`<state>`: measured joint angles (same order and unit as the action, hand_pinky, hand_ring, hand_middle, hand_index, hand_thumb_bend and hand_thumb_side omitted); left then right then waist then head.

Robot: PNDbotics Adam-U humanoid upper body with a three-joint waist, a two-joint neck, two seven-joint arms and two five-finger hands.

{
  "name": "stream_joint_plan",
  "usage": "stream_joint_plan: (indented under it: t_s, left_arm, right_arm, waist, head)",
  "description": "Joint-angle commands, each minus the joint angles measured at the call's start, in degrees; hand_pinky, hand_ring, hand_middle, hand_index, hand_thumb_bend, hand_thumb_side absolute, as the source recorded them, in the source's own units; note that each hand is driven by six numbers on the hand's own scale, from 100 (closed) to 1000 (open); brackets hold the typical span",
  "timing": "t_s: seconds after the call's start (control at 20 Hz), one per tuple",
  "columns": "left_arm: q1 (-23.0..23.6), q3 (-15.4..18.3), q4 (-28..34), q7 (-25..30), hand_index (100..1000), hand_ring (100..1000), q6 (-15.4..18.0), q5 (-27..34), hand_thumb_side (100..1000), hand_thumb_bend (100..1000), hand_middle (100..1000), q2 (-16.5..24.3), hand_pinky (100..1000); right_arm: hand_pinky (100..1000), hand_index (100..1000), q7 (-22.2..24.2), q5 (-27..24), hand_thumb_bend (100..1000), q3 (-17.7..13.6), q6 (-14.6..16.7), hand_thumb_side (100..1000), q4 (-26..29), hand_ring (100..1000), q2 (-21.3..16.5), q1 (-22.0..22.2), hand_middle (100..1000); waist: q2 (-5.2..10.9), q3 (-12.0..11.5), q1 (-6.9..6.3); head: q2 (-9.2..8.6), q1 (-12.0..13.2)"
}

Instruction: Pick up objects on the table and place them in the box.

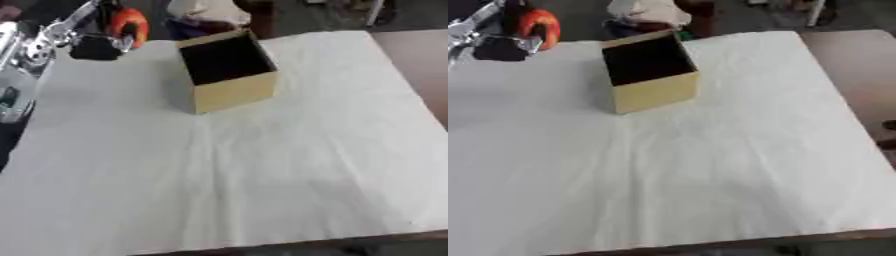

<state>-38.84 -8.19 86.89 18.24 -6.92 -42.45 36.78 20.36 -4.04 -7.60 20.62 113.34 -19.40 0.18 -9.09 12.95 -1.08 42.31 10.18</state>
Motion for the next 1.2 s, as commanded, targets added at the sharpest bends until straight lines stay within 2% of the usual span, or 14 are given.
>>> stream_joint_plan:
  t_s: [0.05,0.3,0.5,0.65,0.75,0.8,0.85,0.95,1.05,1.15,1.2]
  left_arm:
    - [-3.53,-2.31,-4.33,-2.57,672,505,0.46,-1.57,435,100,463,-1.45,706]
    - [-7.38,-5.29,-10.39,-5.11,688,520,1.94,-4.22,445,100,478,-5.14,711]
    - [-8.99,-6.37,-14.64,-6.60,712,535,2.31,-7.25,451,127,499,-8.05,716]
    - [-9.48,-6.69,-17.42,-8.28,748,557,1.96,-9.49,483,183,528,-9.96,724]
    - [-9.55,-6.81,-18.71,-10.22,798,603,1.91,-10.05,513,246,575,-11.08,739]
    - [-9.53,-6.95,-19.02,-11.51,830,630,1.90,-10.29,536,290,605,-11.44,750]
    - [-9.47,-7.13,-19.22,-12.70,881,683,1.89,-10.53,581,371,672,-11.67,769]
    - [-9.23,-7.43,-18.96,-14.84,920,731,1.81,-11.02,653,463,737,-11.76,791]
    - [-8.76,-7.33,-17.49,-17.17,923,738,1.47,-10.42,674,475,743,-11.49,801]
    - [-8.02,-6.83,-14.13,-19.83,913,724,0.90,-7.93,668,444,721,-10.71,799]
    - [-7.47,-6.53,-11.80,-20.97,905,706,0.53,-6.03,669,394,695,-10.10,797]
  right_arm:
    - [723,965,0.42,-0.57,100,0.10,0.02,470,0.60,1000,-0.88,-0.60,747]
    - [723,966,0.90,-0.75,100,0.39,-0.08,470,0.50,1000,-0.67,-0.90,747]
    - [723,966,1.21,-0.99,100,0.58,-0.13,470,0.47,1000,-0.66,-1.17,747]
    - [722,966,1.41,-1.06,100,0.65,-0.17,470,0.41,1000,-0.60,-1.18,747]
    - [722,967,1.45,-1.08,100,0.62,-0.19,470,0.38,1000,-0.55,-1.20,747]
    - [723,967,1.46,-1.07,100,0.62,-0.20,470,0.38,1000,-0.55,-1.20,747]
    - [723,967,1.48,-1.07,100,0.62,-0.20,470,0.38,1000,-0.55,-1.22,747]
    - [722,967,1.47,-1.08,100,0.59,-0.22,470,0.36,1000,-0.52,-1.29,747]
    - [722,967,1.48,-1.08,100,0.57,-0.23,470,0.36,1000,-0.49,-1.28,747]
    - [723,967,1.45,-0.99,100,0.49,-0.23,470,0.36,1000,-0.48,-1.24,747]
    - [723,967,1.43,-0.95,100,0.46,-0.21,470,0.37,1000,-0.49,-1.21,747]
  waist:
    - [0.57,0.38,-0.02]
    - [0.35,1.04,-0.10]
    - [0.33,1.49,-0.20]
    - [0.30,1.77,-0.24]
    - [0.28,1.89,-0.25]
    - [0.27,1.94,-0.27]
    - [0.26,1.98,-0.29]
    - [0.23,2.03,-0.33]
    - [0.19,1.99,-0.33]
    - [0.12,1.76,-0.30]
    - [0.10,1.59,-0.28]
  head:
    - [-0.30,0.26]
    - [-0.61,0.09]
    - [-0.68,0.30]
    - [-0.74,0.47]
    - [-0.75,0.56]
    - [-0.77,0.56]
    - [-0.79,0.58]
    - [-0.82,0.59]
    - [-0.84,0.50]
    - [-0.88,0.44]
    - [-0.86,0.35]
